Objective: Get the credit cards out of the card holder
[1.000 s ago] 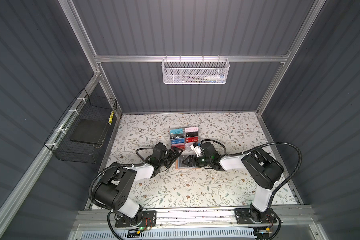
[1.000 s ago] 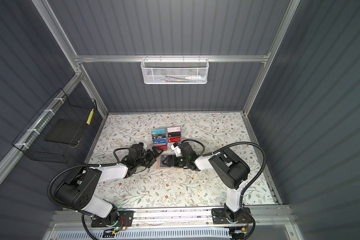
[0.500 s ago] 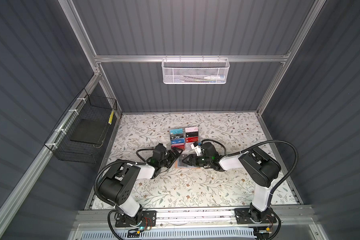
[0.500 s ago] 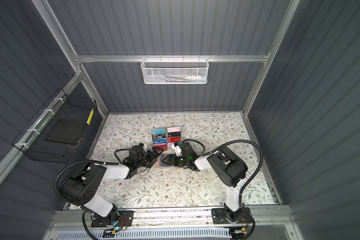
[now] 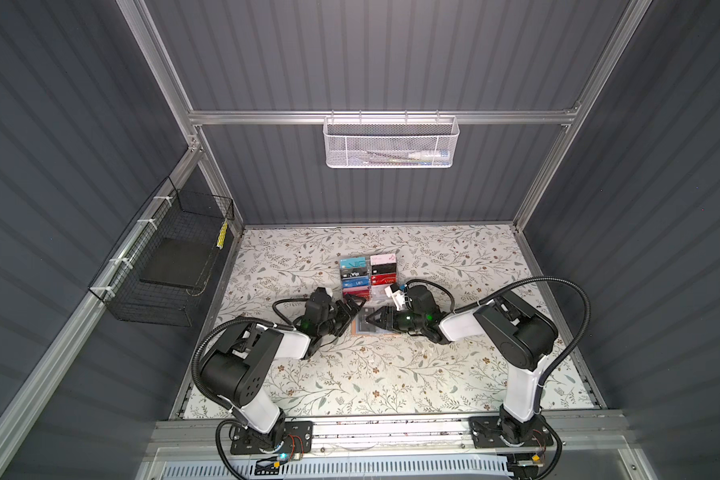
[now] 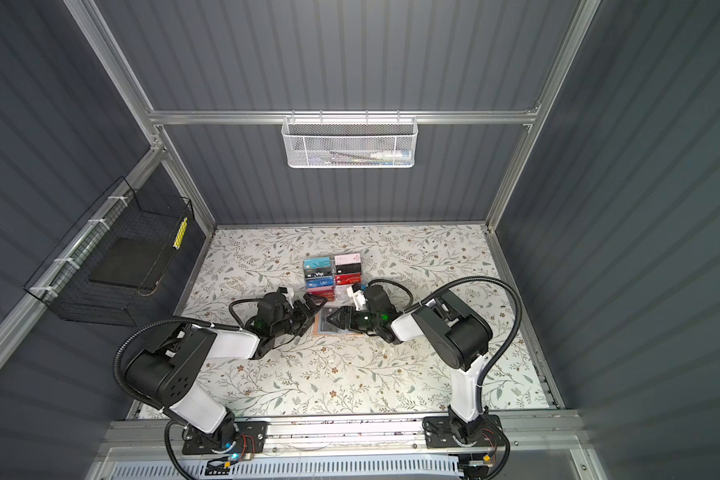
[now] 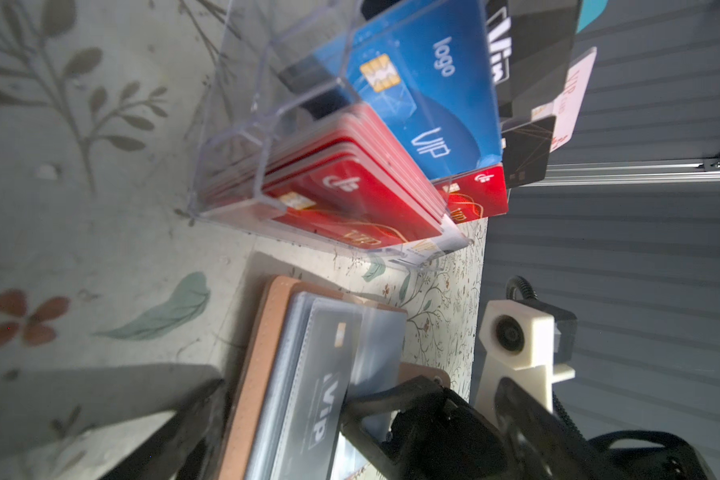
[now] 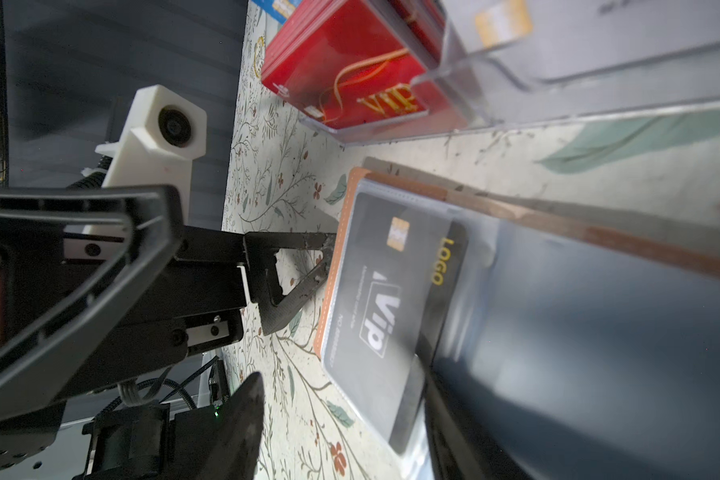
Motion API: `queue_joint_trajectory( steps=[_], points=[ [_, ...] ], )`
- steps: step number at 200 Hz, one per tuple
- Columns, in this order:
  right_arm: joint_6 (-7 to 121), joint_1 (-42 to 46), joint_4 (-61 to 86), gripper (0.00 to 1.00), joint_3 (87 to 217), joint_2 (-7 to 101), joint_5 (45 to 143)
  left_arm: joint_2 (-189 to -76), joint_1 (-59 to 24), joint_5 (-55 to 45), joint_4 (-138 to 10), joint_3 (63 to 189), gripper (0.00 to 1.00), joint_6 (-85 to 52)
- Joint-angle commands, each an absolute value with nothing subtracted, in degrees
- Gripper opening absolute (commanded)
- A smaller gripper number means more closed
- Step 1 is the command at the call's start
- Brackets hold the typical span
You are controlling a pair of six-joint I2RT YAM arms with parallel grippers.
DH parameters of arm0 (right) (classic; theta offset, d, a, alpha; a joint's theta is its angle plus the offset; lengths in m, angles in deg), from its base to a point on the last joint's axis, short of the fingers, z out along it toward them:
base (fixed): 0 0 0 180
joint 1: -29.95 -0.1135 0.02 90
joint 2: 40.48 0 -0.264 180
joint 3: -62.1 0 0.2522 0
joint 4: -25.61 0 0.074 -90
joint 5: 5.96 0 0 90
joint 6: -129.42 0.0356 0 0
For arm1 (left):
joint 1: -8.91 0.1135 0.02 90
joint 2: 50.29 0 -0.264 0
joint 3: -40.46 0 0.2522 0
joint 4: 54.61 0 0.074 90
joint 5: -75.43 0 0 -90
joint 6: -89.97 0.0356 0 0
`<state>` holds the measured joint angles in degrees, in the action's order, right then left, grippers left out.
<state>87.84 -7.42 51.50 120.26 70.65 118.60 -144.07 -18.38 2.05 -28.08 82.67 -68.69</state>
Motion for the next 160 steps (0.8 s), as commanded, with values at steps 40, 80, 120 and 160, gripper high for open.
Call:
queue_joint_trajectory(
  steps=[40, 80, 120, 160],
  points=[
    [84.3, -7.2, 47.6, 0.6, 121.3, 71.7, 118.1, -139.2, -18.8, 3.9, -33.4, 79.9, 1.0, -71.3],
    [81.4, -7.4, 44.0, 0.58, 122.6, 71.4, 118.9, -133.0, -18.7, 2.8, -39.1, 79.1, 1.0, -70.2],
    [79.2, -8.1, 40.8, 0.58, 124.1, 71.4, 119.4, -127.3, -18.3, -0.5, -50.5, 82.9, 1.0, -65.9],
    [78.1, -8.7, 39.4, 0.58, 125.0, 71.5, 119.1, -132.3, -18.4, 2.1, -48.7, 87.3, 1.0, -66.2]
  ],
)
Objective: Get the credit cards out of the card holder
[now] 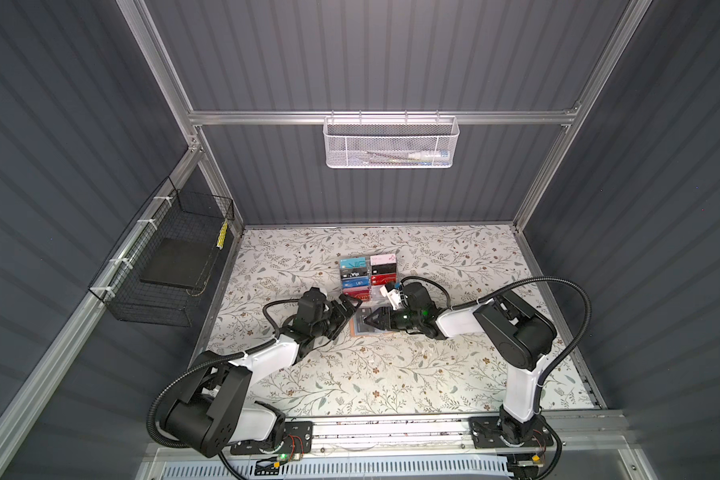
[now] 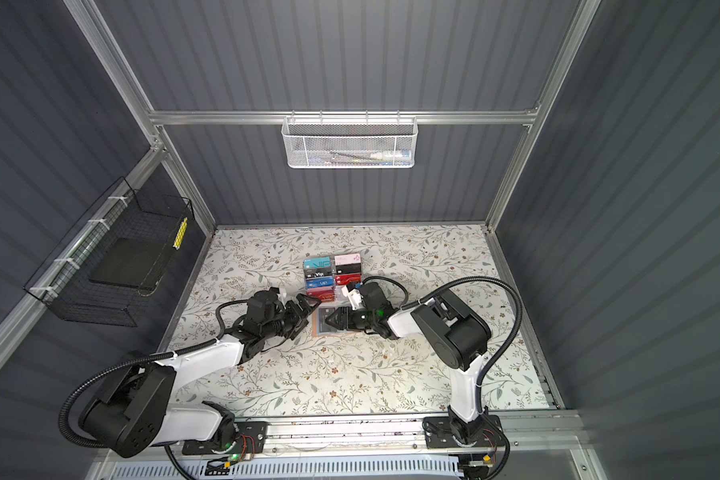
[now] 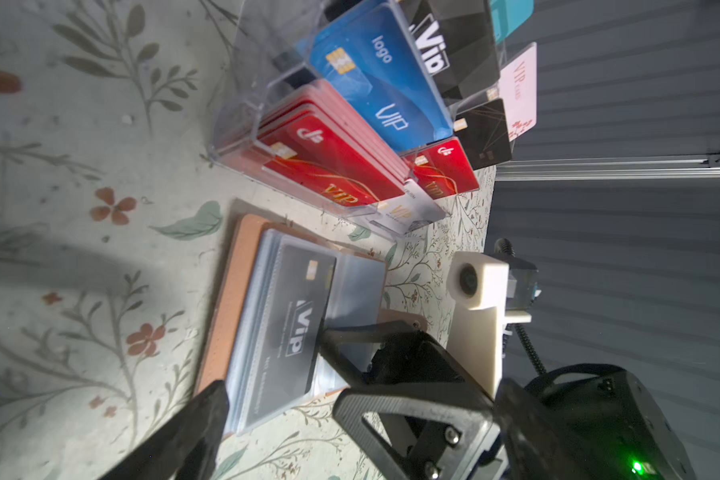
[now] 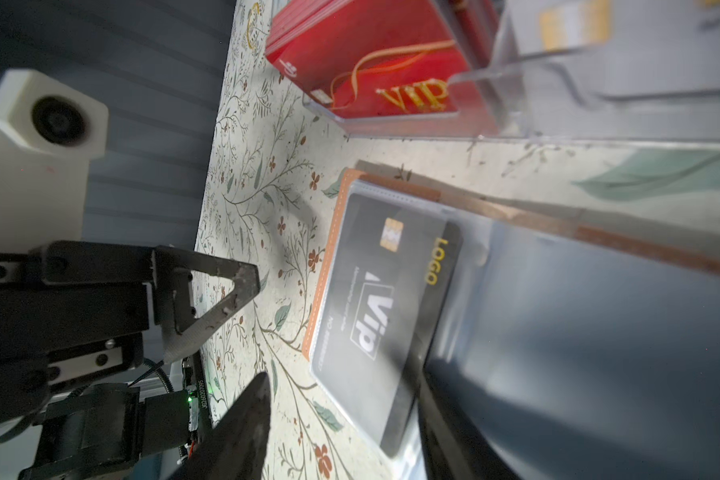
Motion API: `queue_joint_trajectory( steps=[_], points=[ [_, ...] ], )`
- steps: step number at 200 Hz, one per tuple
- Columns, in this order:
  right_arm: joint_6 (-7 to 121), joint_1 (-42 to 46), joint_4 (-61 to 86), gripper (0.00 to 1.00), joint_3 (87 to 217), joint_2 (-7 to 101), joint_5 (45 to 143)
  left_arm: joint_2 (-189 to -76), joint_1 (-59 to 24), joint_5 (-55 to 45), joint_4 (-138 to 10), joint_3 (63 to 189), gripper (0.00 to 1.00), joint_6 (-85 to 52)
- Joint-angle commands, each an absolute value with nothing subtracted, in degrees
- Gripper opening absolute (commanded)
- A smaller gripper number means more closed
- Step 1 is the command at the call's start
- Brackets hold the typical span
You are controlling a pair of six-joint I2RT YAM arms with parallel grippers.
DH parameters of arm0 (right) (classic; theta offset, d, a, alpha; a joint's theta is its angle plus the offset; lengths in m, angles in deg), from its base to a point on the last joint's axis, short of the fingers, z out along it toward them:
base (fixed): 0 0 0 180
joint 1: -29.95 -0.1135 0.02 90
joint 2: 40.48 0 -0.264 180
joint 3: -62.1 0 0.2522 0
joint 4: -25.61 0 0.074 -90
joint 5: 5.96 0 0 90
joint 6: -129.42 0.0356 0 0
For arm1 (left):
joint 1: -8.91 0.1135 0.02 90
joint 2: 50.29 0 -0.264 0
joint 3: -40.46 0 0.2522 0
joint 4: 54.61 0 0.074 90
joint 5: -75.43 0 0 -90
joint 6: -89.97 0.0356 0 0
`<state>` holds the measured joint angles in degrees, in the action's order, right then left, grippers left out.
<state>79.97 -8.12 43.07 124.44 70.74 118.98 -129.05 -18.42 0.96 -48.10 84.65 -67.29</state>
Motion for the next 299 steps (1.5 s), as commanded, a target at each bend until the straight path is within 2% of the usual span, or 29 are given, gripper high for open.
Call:
queue_joint_trajectory(
  steps=[1, 114, 299],
  points=[
    [78.1, -8.7, 39.4, 0.58, 125.0, 71.5, 119.0, -132.5, -18.4, 2.2, -48.4, 87.3, 1.0, -66.2],
    [77.4, -8.7, 38.5, 0.58, 125.9, 71.8, 119.2, -145.3, -18.5, 3.9, -41.6, 92.0, 1.0, -65.5],
    [88.5, -5.5, 53.1, 0.58, 120.9, 73.9, 120.4, -150.8, -18.6, 4.7, -24.1, 79.0, 1.0, -72.5]
  ],
)
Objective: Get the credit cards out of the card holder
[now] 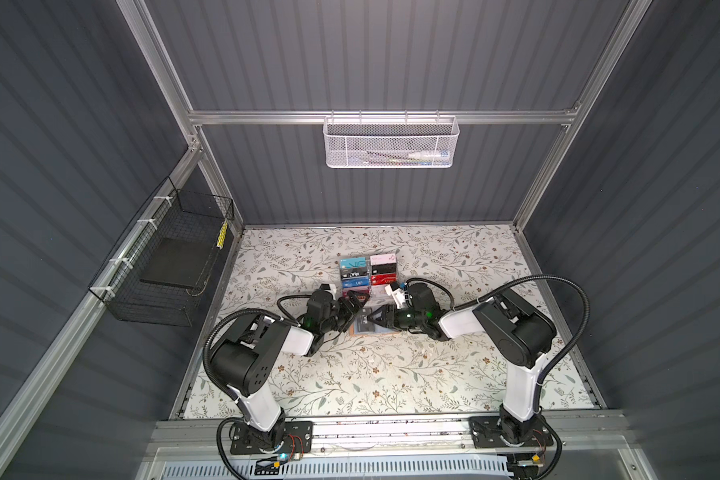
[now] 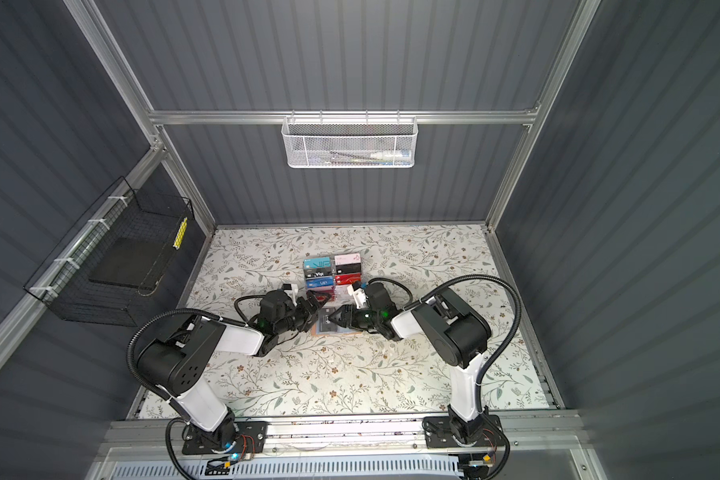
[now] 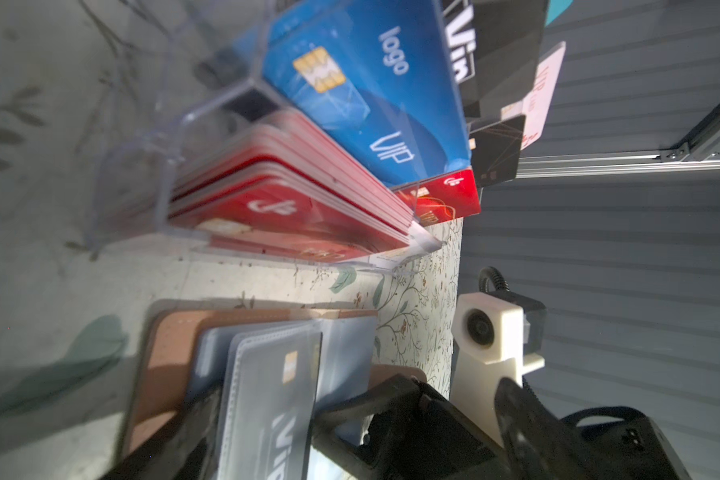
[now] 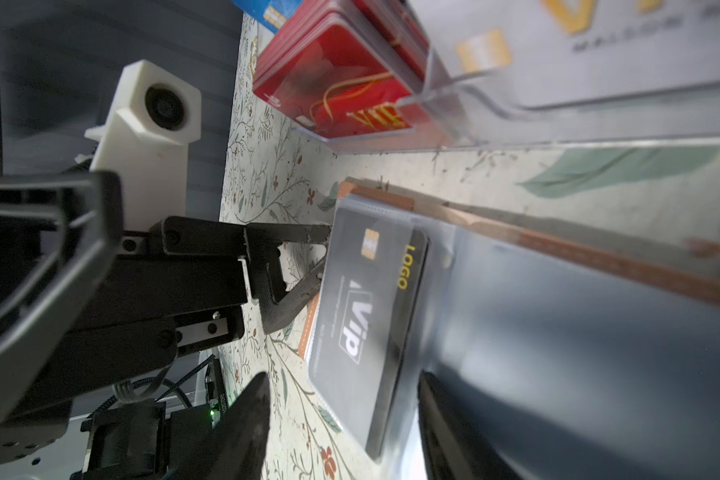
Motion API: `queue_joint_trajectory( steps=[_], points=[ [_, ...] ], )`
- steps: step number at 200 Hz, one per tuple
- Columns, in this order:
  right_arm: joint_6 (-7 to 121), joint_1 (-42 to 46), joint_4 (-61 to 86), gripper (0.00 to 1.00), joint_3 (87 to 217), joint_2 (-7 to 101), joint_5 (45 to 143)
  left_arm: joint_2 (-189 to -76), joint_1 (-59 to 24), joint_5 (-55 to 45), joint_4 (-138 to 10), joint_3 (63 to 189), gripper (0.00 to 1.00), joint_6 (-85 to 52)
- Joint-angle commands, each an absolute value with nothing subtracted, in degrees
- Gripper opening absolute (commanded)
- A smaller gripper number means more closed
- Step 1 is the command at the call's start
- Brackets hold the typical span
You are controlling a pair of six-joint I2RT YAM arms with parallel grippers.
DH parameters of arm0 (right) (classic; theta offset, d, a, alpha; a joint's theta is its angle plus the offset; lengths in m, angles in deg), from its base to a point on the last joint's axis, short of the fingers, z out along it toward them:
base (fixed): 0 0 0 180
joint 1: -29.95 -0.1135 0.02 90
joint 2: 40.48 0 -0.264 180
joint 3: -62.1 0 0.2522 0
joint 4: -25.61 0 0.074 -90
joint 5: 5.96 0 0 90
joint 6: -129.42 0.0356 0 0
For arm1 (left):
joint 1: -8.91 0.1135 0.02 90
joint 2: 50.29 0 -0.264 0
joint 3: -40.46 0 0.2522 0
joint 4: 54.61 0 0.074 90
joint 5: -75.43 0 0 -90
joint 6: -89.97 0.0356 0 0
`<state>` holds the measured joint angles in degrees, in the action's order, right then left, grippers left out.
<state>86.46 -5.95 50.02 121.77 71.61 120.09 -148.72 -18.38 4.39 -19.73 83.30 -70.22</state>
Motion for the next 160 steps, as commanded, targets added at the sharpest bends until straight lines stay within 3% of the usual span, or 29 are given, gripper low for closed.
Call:
queue_joint_trajectory(
  steps=[1, 100, 160],
  points=[
    [88.6, -5.5, 53.2, 0.58, 120.9, 74.0, 120.4, -150.8, -18.6, 4.7, -24.0, 78.9, 1.0, -72.5],
    [91.6, -5.3, 62.8, 0.57, 119.7, 75.0, 124.3, -152.1, -18.9, 4.7, -18.7, 74.7, 1.0, -74.4],
    [89.7, -5.2, 56.7, 0.56, 121.0, 75.5, 122.4, -153.2, -18.9, 4.7, -16.1, 73.0, 1.0, -75.0]
  ],
)
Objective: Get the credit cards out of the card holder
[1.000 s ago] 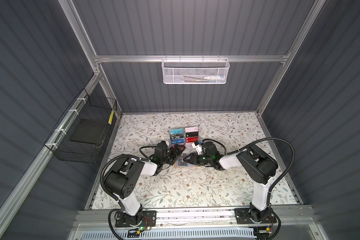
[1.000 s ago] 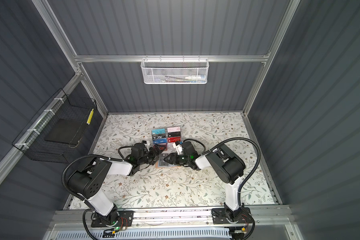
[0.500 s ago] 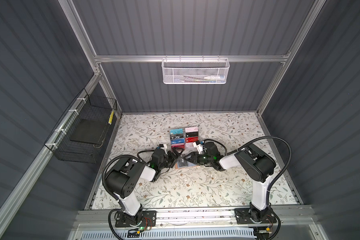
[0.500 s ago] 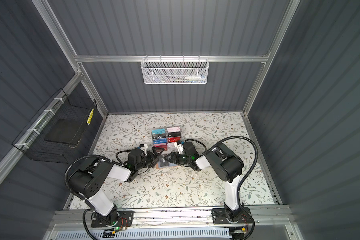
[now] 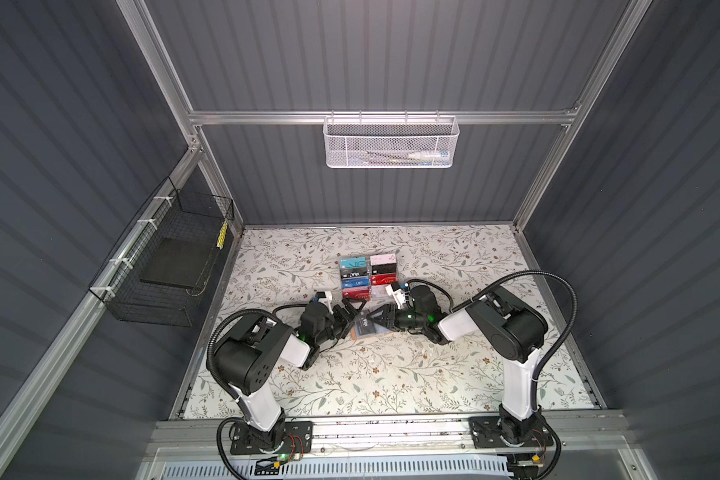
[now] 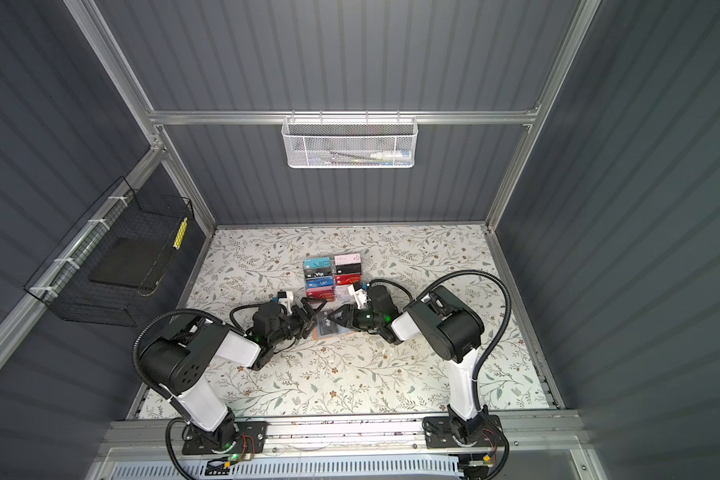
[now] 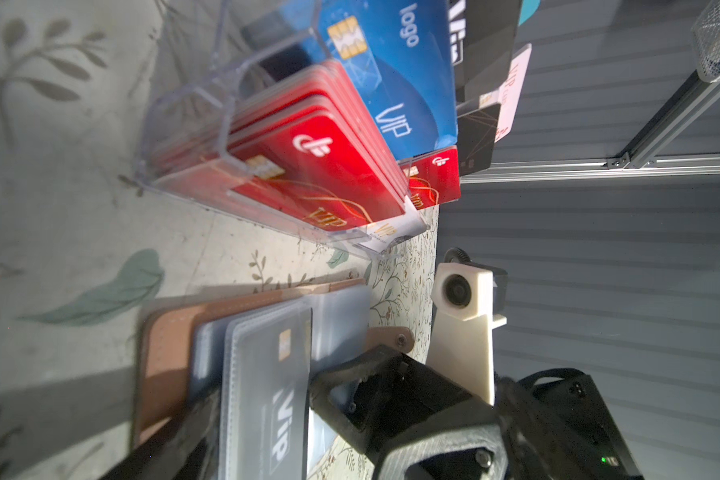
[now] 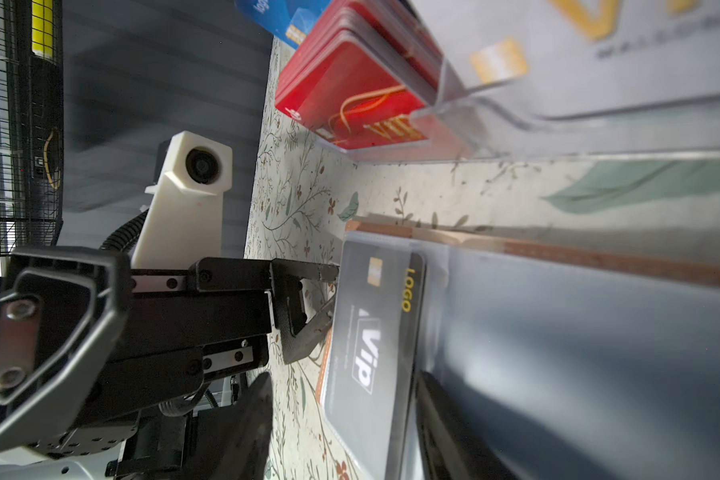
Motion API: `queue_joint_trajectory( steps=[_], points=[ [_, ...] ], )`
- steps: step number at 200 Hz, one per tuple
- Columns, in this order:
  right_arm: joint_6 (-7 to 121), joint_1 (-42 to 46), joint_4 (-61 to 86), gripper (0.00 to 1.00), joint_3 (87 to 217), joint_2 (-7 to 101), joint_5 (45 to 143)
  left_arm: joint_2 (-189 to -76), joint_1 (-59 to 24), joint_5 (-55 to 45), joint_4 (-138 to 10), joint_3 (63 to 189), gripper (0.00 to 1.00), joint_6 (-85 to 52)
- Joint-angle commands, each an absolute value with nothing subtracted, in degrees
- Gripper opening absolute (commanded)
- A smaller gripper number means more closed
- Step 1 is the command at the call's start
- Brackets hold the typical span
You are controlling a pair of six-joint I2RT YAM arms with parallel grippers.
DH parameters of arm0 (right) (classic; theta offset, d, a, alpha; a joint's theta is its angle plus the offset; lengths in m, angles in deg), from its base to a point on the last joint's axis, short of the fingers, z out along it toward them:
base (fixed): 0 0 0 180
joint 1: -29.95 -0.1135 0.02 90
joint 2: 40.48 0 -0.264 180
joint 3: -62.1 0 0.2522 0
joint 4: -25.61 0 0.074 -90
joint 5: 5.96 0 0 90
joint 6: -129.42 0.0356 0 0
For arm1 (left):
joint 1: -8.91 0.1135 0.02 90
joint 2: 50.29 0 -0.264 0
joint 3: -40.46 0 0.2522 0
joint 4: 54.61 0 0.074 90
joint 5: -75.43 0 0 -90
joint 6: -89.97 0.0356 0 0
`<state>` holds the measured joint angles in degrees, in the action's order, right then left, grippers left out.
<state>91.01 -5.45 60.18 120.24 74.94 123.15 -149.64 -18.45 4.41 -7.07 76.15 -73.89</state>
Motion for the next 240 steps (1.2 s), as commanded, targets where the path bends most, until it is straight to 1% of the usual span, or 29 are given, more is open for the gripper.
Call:
queue_joint_trajectory(
  steps=[1, 60, 80, 85, 111, 147, 180, 240],
  points=[
    [89.7, -5.3, 56.6, 0.56, 121.0, 75.5, 122.4, -153.2, -18.9, 4.7, -16.0, 73.0, 1.0, -75.0],
    [92.0, -5.3, 60.1, 0.56, 121.2, 77.6, 123.9, -155.1, -19.1, 4.8, -12.7, 71.7, 1.0, -75.7],
    [93.1, -5.5, 63.2, 0.56, 120.9, 78.1, 124.8, -155.5, -19.3, 4.8, -11.7, 71.5, 1.0, -75.9],
    [93.4, -5.6, 64.0, 0.56, 120.8, 78.2, 125.0, -155.5, -19.4, 3.0, -11.6, 71.6, 1.0, -75.9],
    [94.2, -5.9, 66.2, 0.56, 120.9, 78.8, 125.8, -155.7, -19.6, 2.8, -11.3, 71.4, 1.0, -76.0],
    [93.8, -6.1, 64.9, 0.55, 121.0, 78.8, 125.1, -156.2, -19.8, 2.6, -10.7, 71.2, 1.0, -76.1],
    [90.9, -6.1, 57.1, 0.54, 121.2, 77.3, 122.6, -156.8, -19.8, 2.5, -8.8, 70.5, 1.0, -76.8],
    [91.9, -7.1, 57.1, 0.54, 120.3, 76.2, 123.3, -155.7, -19.8, 2.7, -8.6, 69.7, 1.0, -77.2]
  ],
)
